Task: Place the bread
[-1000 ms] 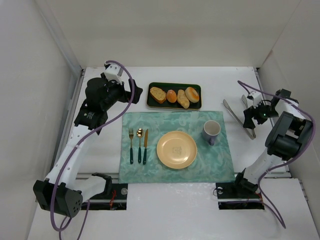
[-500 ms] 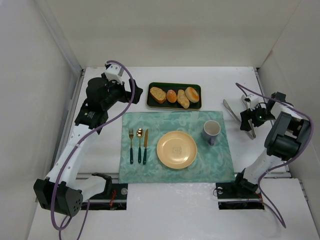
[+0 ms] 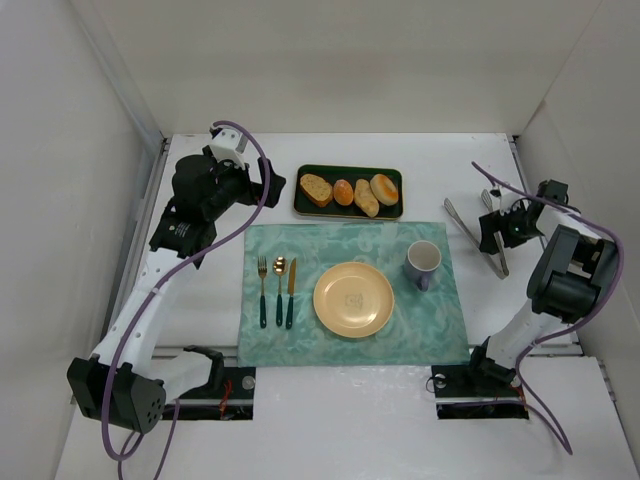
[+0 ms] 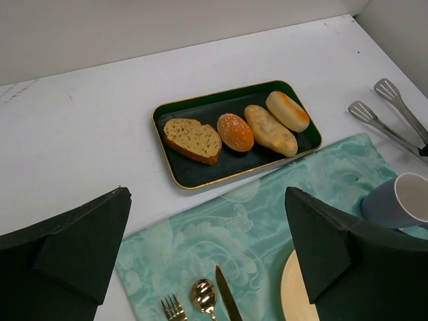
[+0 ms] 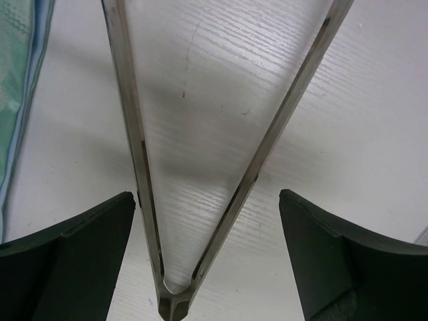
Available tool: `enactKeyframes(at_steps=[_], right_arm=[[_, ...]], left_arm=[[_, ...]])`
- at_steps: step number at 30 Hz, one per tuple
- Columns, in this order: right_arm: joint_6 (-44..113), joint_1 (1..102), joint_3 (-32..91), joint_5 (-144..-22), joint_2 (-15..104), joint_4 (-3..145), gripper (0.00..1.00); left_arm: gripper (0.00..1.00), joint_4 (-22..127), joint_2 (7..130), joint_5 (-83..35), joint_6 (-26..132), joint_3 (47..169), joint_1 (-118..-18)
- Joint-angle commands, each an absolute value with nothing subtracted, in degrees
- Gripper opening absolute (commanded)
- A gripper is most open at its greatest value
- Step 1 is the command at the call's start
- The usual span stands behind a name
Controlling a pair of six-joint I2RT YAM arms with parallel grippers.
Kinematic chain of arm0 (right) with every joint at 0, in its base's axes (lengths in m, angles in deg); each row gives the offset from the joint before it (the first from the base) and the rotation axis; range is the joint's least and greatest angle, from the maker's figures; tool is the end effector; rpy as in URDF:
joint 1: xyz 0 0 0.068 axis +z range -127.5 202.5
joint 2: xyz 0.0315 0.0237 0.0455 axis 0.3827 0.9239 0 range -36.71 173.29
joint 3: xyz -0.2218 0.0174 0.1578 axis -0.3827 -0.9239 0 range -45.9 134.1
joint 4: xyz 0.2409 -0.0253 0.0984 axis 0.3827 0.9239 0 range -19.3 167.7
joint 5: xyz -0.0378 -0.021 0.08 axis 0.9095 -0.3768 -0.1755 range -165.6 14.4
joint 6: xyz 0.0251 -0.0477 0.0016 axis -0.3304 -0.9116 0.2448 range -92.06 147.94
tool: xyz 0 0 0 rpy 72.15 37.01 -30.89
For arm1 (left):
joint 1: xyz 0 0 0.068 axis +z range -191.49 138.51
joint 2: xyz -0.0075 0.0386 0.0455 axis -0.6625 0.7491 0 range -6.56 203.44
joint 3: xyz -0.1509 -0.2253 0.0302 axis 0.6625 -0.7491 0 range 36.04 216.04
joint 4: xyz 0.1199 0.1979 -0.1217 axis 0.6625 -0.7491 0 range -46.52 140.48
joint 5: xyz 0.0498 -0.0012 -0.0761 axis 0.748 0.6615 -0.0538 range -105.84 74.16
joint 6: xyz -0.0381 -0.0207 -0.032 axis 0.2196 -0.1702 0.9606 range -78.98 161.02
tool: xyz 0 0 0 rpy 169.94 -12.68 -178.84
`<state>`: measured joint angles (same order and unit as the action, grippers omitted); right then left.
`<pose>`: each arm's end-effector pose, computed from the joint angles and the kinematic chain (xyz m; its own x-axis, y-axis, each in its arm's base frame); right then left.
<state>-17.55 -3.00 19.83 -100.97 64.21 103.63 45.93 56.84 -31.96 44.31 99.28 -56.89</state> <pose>0.3175 -0.1344 0.1820 -0.7618 -0.3507 -0.5447 -0.4258 0.9047 0.0129 0.2430 -0.0772 0.4000 -0.1091 -0.0271 -0.9937 0.5164 0.8526 -0.0800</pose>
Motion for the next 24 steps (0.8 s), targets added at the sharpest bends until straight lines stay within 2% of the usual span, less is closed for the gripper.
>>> enactKeyframes(at_steps=[1, 24], right_arm=[[-15.9, -2.9, 19.4, -99.4, 62.7, 100.4, 0.94], [-19.4, -1.8, 22.9, -98.4, 68.6, 107.3, 0.90]], left_arm=[[1.00, 47.8, 56.4, -32.9, 44.5, 101.2, -57.0], [1.00, 47.8, 56.4, -32.9, 44.5, 101.2, -57.0]])
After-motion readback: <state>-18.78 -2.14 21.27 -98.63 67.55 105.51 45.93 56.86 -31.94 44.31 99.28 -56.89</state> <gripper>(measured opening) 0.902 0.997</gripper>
